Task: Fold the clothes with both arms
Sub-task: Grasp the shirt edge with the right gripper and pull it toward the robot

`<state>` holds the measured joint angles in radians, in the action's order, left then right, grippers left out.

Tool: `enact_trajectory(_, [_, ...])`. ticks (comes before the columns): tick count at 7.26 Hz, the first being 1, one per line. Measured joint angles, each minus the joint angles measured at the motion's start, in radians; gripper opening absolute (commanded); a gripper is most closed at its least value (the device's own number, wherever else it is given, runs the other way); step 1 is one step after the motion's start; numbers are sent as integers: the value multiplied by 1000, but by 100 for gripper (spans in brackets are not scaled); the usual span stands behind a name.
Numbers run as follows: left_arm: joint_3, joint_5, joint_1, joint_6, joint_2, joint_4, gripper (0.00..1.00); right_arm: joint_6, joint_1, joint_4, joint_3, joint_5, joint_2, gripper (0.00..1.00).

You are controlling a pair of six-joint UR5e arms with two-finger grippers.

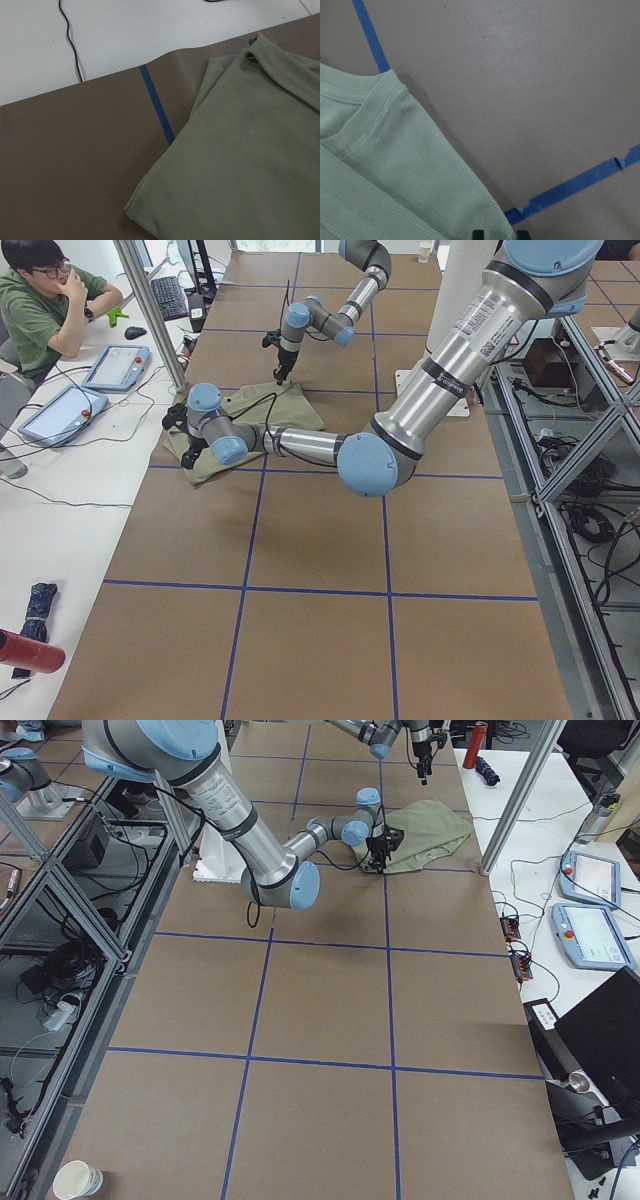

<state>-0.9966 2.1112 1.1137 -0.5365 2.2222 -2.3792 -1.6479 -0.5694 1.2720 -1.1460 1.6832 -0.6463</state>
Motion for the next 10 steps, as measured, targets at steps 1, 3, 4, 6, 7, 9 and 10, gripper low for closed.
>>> enact_trajectory(1, [-1,2,0,0,-1,0,100,21,0,-1,0,0,0,0])
enact_trajectory(3, [-4,5,0,0,-1,0,100,86,-6,11,-13,12,9,0])
enact_trajectory(4, [-5,5,0,0,-1,0,100,97,-8,50,-52,29,4,0])
enact_trajectory(6, [-5,6,0,0,-1,0,100,100,1,195,-290,49,-94,0])
enact_trajectory(7, [-6,7,0,0,-1,-1,100,96,27,263,-444,45,-178,0])
enact_trajectory(9, [-11,7,0,-1,-1,0,100,90,105,413,-699,8,-300,0])
enact_trajectory(10, [-15,8,0,-1,-1,0,100,72,150,474,-792,-14,-341,0])
